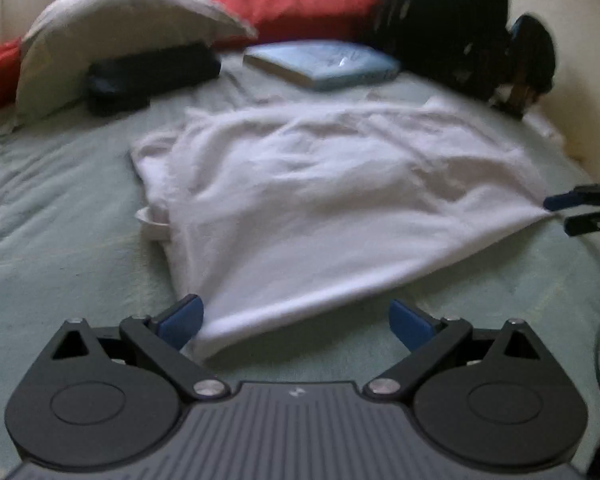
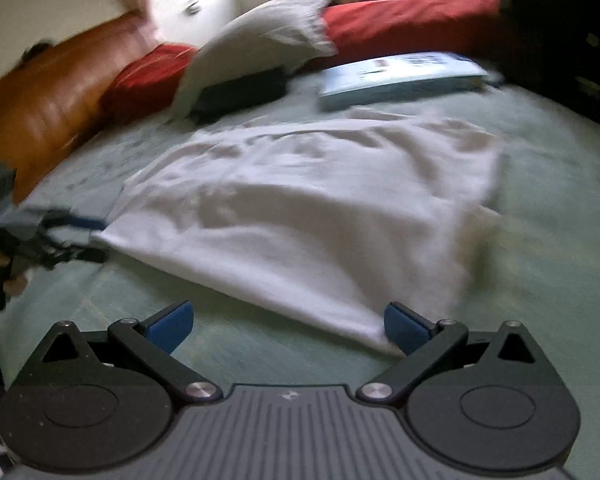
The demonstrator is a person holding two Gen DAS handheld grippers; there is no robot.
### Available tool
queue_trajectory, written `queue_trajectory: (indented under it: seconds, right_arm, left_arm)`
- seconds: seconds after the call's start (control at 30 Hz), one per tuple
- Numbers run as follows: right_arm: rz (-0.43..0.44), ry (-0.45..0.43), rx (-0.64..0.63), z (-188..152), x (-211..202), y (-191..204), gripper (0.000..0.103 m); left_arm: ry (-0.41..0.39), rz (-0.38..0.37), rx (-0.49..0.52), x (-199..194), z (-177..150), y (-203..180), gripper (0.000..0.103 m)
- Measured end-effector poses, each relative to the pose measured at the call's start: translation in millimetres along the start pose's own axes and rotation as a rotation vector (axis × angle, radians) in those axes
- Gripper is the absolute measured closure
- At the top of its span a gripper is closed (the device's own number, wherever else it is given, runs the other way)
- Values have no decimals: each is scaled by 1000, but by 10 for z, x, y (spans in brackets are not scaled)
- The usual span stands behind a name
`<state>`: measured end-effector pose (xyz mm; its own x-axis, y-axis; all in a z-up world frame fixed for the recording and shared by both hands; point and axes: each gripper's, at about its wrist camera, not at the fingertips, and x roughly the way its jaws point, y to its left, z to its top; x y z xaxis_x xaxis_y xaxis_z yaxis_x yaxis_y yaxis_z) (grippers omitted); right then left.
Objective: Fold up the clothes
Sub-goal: 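Lift both grippers away from the folded shirt, then roll both grippers and lower them to the long edge of the folded shirt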
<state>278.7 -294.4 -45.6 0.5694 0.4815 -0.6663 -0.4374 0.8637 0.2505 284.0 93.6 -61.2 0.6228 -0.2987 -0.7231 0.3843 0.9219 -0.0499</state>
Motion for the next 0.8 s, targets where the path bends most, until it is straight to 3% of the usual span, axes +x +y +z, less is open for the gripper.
queue_trajectory:
  seconds: [0.13,0.33,0.53,0.63,0.8]
  right_arm:
    - [-90,-16,-4,-89,-327,-101,0]
    - [-239,-40,-185,-52,-397,202,0]
    - [-442,3,-524,-223,-182,610,0]
    - [-508,26,-656,-293,-64,711,0]
    - [-549,41,-720,-283,82,707,0]
  left_arm:
    - [-6,53,46,-202,-78,19,3]
    - [-62,280,364,-254,-55,-414,3]
    - [-74,477,683,-78,-170,-743,3]
    - [-72,522,800,4,-239,-818,3]
    - [-59,531,853,128,-275,-852,3]
